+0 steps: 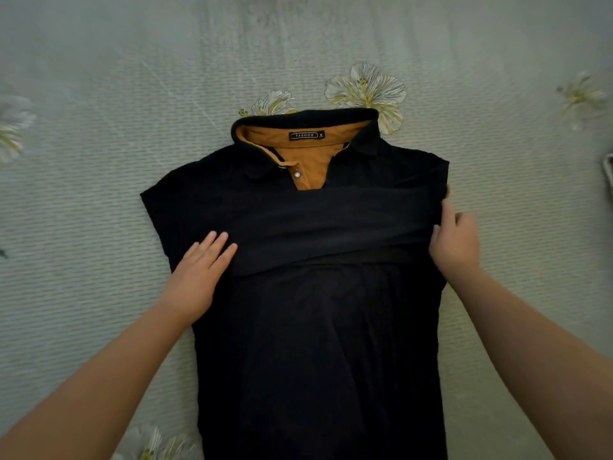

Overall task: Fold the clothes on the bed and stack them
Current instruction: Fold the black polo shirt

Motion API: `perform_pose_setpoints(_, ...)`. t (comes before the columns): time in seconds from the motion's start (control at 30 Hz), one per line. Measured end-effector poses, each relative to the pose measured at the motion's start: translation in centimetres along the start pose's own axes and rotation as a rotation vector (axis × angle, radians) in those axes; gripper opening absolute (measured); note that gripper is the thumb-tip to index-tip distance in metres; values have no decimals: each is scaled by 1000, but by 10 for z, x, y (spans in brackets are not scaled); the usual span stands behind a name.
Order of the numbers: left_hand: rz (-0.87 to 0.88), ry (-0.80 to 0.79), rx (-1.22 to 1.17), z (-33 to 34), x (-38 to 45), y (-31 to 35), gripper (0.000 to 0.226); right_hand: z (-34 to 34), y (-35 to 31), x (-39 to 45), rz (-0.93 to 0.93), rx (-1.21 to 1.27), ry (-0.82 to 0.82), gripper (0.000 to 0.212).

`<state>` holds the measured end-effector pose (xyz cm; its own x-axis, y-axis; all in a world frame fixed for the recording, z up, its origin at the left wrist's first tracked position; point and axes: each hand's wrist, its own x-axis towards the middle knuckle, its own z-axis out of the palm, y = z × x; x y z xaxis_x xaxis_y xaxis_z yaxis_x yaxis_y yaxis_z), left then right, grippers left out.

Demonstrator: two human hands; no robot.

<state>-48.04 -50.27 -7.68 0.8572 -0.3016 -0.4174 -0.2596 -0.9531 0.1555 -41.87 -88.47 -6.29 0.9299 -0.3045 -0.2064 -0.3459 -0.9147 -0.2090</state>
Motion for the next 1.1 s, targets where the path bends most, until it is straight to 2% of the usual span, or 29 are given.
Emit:
perform_pose_setpoints(0.07, -36, -124, 101, -1, 2, 0, 75, 6, 1, -3, 2, -101, -4, 53)
perform_pose_setpoints(0.17, -78, -197, 234, -10, 3, 8, 75, 9, 2, -14, 70, -57, 57, 51)
perform_pose_setpoints(0.2, -107, -162, 238, -12, 1, 12, 72, 9, 5, -22, 53, -52, 90, 52)
perform_pose_setpoints(0.3, -211, 206, 48, -6, -19, 38, 63, 11, 17, -68, -46, 11, 153, 52)
perform_pose_setpoints(0.37, -235, 327, -92, 13, -42, 62, 59, 19, 29, -112, 21, 71, 152, 53)
perform_pose_setpoints(0.5, -430, 257, -250, 62, -99, 101, 54, 38, 58, -217, 215, 58, 46, 52)
perform_pose_setpoints(0.63, -629, 296, -317, 88, -146, 125, 59, 46, 78, -284, 204, 15, -46, 27)
perform_pose_setpoints(0.7, -757, 302, -378, 95, -166, 135, 59, 46, 86, -295, 200, 59, -98, 22)
perform_pose_setpoints(0.77, -875, 281, -431, 101, -185, 145, 46, 43, 96, -297, 162, 83, -117, 24)
perform_pose_setpoints(0.83, -969, 300, -496, 108, -204, 152, 30, 35, 111, -293, 97, 94, -80, 25)
perform_pose_setpoints(0.9, -1032, 335, -535, 113, -221, 152, 27, 24, 133, -282, 66, 68, -24, 25)
perform_pose_setpoints(0.97, -1048, 331, -516, 116, -235, 148, 27, 14, 156, -271, 82, 13, -39, 26)
perform_pose_setpoints(1.1, -951, 257, -453, 121, -243, 140, 23, 12, 177, -259, 15, -91, -133, 26)
